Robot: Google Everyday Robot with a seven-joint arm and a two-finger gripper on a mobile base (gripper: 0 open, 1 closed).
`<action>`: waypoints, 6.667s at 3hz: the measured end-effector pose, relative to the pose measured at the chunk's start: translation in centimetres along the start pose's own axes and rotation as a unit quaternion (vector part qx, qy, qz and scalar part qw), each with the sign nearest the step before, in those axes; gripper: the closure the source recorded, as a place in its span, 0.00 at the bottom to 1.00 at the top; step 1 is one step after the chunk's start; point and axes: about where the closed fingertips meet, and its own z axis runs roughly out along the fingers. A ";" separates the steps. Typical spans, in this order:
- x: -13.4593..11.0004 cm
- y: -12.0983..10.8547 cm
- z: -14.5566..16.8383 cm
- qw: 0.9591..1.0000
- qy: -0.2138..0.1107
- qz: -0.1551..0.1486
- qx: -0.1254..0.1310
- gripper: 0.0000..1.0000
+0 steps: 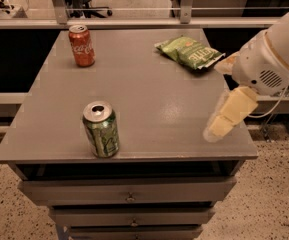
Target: Move green can near coke can
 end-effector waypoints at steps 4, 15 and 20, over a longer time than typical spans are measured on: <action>-8.0 3.3 5.3 0.985 -0.161 0.024 -0.064 0.00; -18.7 2.0 11.6 0.915 -0.400 -0.039 -0.042 1.00; -24.4 -19.8 19.7 0.904 -0.424 0.003 0.047 1.00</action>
Offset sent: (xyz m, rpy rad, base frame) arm 0.0023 0.1437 -0.0123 0.4892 0.0477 0.0402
